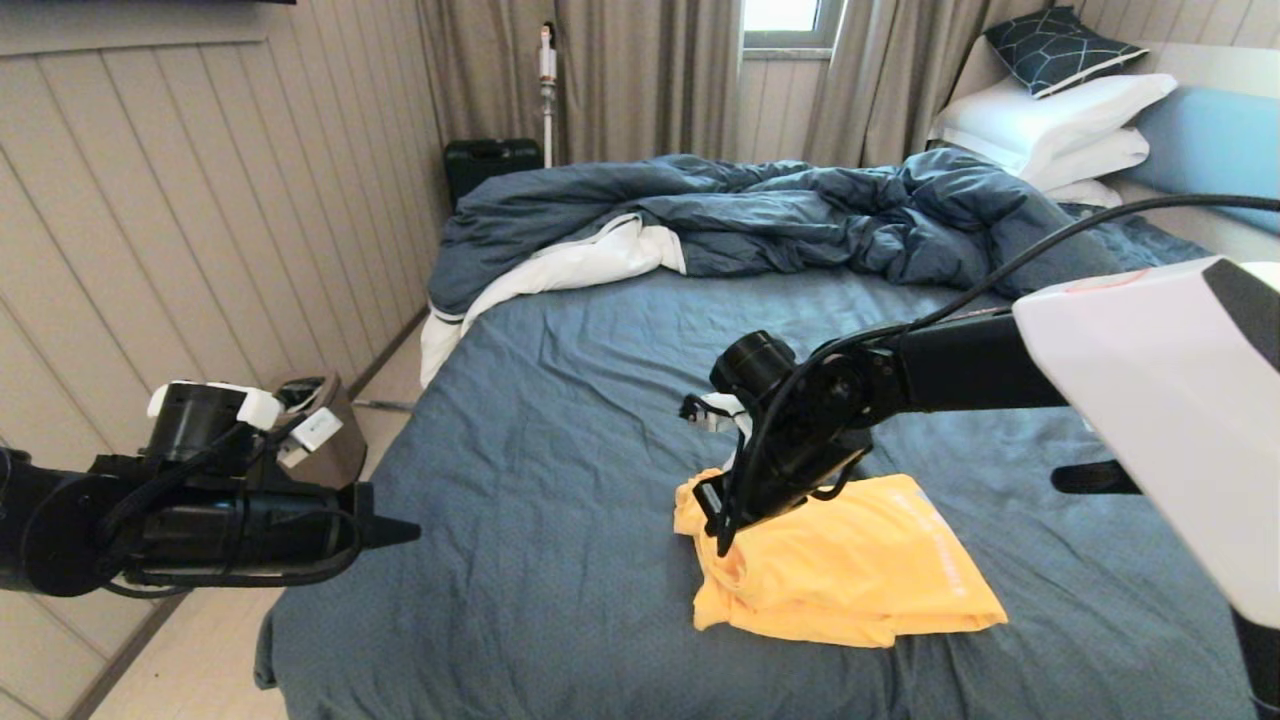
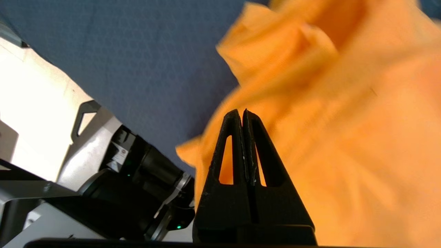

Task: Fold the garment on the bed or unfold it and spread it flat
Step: Fold the yellow T-shirt, then unford the yellow T-shirt

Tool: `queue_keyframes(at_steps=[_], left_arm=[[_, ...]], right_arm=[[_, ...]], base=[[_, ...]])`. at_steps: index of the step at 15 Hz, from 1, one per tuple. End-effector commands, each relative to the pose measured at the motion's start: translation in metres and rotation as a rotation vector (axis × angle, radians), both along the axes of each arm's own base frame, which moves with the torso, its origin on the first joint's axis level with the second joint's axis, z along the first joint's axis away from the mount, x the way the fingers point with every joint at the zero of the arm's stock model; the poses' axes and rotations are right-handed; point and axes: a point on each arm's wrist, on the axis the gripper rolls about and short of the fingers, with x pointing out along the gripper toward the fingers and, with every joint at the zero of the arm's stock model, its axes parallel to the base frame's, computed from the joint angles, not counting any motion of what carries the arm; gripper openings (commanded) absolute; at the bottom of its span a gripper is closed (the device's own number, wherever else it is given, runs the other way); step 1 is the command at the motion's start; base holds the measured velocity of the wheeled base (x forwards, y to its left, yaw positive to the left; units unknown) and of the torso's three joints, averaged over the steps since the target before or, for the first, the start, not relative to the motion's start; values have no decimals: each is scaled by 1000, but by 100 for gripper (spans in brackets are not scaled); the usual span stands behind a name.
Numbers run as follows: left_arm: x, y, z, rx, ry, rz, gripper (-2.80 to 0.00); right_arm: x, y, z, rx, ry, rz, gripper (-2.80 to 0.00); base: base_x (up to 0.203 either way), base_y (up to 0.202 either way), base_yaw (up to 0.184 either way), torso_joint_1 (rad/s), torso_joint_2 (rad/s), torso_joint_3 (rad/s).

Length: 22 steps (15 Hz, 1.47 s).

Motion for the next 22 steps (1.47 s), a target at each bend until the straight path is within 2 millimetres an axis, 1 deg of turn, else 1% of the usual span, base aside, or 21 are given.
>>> queue_keyframes(at_steps=[1,2,3,4,6,7,9,10,11,12,14,15,16,17,18,19,21,22], left_arm=[[0,0,1,-3,-6,0,-280],[-1,0,3,-4,-13,1,-280],[-4,1,10,-5,-37,3,-280],[-12,2,24,-9,-89,8,-280],[-36,10,59,-14,-222,30,-280],[-51,14,75,-14,-281,46,-280],[-93,25,106,13,-393,76,-280],[-118,30,118,45,-448,91,-280],[-145,34,127,89,-511,114,-280],[-173,37,134,143,-575,149,-280],[-224,37,138,238,-681,219,-280],[-247,34,135,274,-711,246,-280],[-268,31,129,300,-703,260,-280],[-284,29,123,307,-644,251,-280],[-298,26,124,292,-623,207,-280],[-312,26,121,268,-638,143,-280],[-335,27,106,247,-669,86,-280],[-340,27,93,247,-664,83,-280]], right_arm=[[-11,-13,20,21,-25,-23,-280],[-16,-24,31,33,-45,-48,-280],[-24,-38,48,50,-81,-75,-280],[-38,-55,70,71,-130,-103,-280],[-77,-92,112,110,-237,-165,-280],[-99,-111,129,125,-293,-202,-280],[-155,-148,157,149,-422,-282,-280],[-184,-162,164,155,-479,-313,-280],[-215,-174,168,154,-527,-337,-280],[-246,-183,168,149,-571,-357,-280],[-303,-196,159,115,-670,-394,-280],[-328,-200,150,84,-724,-416,-280],[-351,-204,139,47,-774,-439,-280],[-368,-206,127,12,-807,-456,-280],[-382,-208,114,-21,-814,-468,-280],[-392,-209,101,-42,-805,-476,-280],[-406,-211,70,-56,-804,-490,-280],[-406,-211,52,-61,-788,-499,-280]], base=[[0,0,0,0,0,0],[0,0,0,0,0,0],[0,0,0,0,0,0],[0,0,0,0,0,0],[0,0,0,0,0,0],[0,0,0,0,0,0],[0,0,0,0,0,0],[0,0,0,0,0,0],[0,0,0,0,0,0],[0,0,0,0,0,0],[0,0,0,0,0,0],[0,0,0,0,0,0],[0,0,0,0,0,0],[0,0,0,0,0,0],[0,0,0,0,0,0],[0,0,0,0,0,0],[0,0,0,0,0,0],[0,0,0,0,0,0]])
